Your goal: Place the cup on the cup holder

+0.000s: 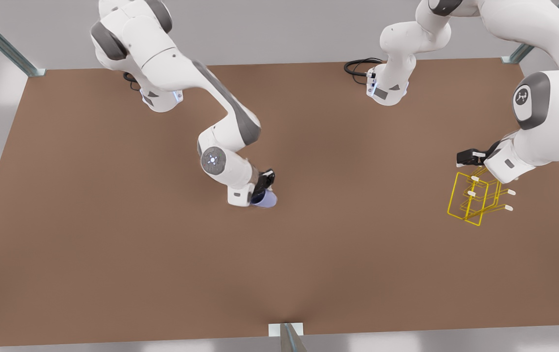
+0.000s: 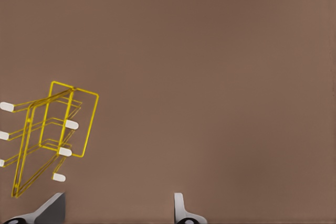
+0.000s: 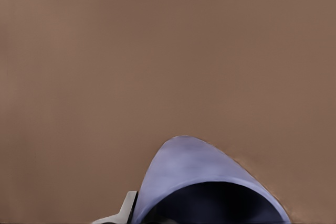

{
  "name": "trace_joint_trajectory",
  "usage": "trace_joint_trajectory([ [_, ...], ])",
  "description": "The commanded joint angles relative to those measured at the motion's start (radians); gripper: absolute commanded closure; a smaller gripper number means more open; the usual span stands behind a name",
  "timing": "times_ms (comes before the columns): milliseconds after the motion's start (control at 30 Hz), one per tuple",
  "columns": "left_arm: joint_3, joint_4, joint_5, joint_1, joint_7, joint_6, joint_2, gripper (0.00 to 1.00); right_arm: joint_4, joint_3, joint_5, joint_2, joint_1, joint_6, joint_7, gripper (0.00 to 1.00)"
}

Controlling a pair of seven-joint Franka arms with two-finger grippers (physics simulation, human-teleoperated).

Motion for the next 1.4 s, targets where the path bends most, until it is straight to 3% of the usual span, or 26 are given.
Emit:
trace_joint_trajectory([
  [0, 0.001, 0.000, 0.000, 0.000, 0.026, -0.010, 0.000, 0.00, 0.102, 0.004, 0.426, 0.079, 0.028, 0.058, 0.111, 0.79],
  [233, 0.001, 0.000, 0.002, 0.005, 0.026, -0.011, 0.001, 0.00, 0.525, 0.011, 0.759, 0.459, 0.183, 0.259, -0.373, 0.79],
  [367, 0.001, 0.000, 0.002, 0.006, 0.026, -0.010, 0.010, 0.00, 0.582, 0.016, 0.764, 0.570, 0.187, 0.259, -0.497, 0.79],
  [533, 0.001, 0.000, 0.002, 0.005, 0.026, -0.010, 0.015, 0.00, 0.584, 0.014, 0.803, 0.576, 0.195, 0.259, -0.521, 0.79],
  [567, 0.001, 0.000, 0.002, 0.005, 0.026, -0.010, 0.015, 0.00, 0.584, 0.016, 0.803, 0.576, 0.197, 0.259, -0.518, 0.73],
  [633, 0.001, 0.000, 0.002, 0.005, 0.026, -0.010, 0.015, 0.00, 0.584, 0.014, 0.803, 0.590, 0.198, 0.259, -0.523, 0.00],
  [900, 0.001, 0.000, 0.002, 0.005, 0.026, -0.007, 0.023, 0.00, 0.533, 0.010, 0.796, 0.574, 0.158, 0.246, -0.548, 0.00],
  [1000, 0.001, 0.000, 0.002, 0.005, 0.023, -0.008, 0.026, 0.00, 0.421, 0.011, 0.780, 0.504, 0.063, 0.015, -0.586, 0.00],
  [1100, -0.003, 0.002, -0.004, -0.089, -0.320, -0.007, 0.027, 0.00, 0.392, 0.004, 0.502, 0.453, -0.121, -0.344, -0.624, 0.00],
  [1200, -0.003, 0.005, -0.003, -0.267, -0.903, -0.002, 0.091, 0.00, 0.403, 0.002, -0.084, 0.306, -0.394, -0.838, -0.621, 0.00],
  [1233, -0.005, 0.005, 0.003, -0.297, -1.090, 0.007, 0.121, 0.00, 0.403, -0.016, -0.287, 0.180, -0.418, -0.861, -0.612, 0.00],
  [1267, -0.005, 0.005, -0.009, -0.317, -1.210, 0.035, 0.142, 0.00, 0.400, -0.012, -0.650, 0.009, -0.392, -0.855, -0.458, 0.00],
  [1300, -0.006, 0.000, -0.024, -0.365, -1.347, 0.065, 0.179, 0.00, 0.390, -0.019, -0.733, -0.122, -0.394, -0.857, -0.146, 0.00],
  [1367, -0.006, -0.193, -0.046, -0.399, -1.788, 0.458, 0.165, 0.00, 0.243, -0.019, -0.763, -0.323, -0.422, -0.863, -0.009, 0.00],
])
